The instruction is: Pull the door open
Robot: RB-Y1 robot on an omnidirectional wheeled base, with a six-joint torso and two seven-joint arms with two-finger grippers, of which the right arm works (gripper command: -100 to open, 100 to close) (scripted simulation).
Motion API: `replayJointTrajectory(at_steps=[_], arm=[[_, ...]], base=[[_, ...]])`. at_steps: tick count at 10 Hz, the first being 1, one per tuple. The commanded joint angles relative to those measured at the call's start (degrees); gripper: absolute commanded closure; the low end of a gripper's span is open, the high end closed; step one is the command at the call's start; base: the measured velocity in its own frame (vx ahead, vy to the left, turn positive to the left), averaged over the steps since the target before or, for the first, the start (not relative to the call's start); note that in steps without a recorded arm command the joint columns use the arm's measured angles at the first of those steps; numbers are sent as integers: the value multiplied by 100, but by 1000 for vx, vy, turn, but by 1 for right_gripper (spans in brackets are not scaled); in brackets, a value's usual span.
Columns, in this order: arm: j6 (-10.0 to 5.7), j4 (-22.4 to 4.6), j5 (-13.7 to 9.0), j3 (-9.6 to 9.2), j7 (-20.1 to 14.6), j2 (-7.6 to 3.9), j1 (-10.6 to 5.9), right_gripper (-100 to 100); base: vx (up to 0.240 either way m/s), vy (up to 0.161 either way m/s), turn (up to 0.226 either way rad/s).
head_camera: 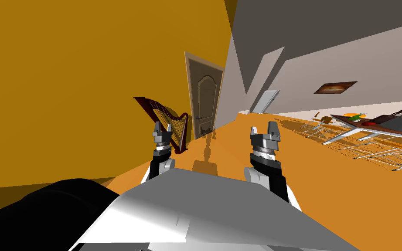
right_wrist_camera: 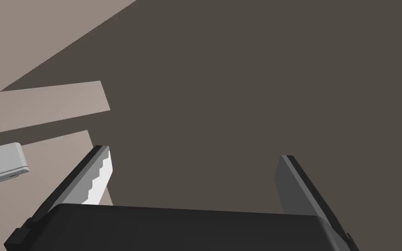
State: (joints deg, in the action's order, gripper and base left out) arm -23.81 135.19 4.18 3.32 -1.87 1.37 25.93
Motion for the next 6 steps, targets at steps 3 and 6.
replayJointTrajectory(at_steps=[3,6], arm=[[-63,-391,-39,-3,-41,-132,-138,-100],[-134,-836,-84,-6,-88,-261,-295,-100]], base=[[87,11,113],[113,4,115]])
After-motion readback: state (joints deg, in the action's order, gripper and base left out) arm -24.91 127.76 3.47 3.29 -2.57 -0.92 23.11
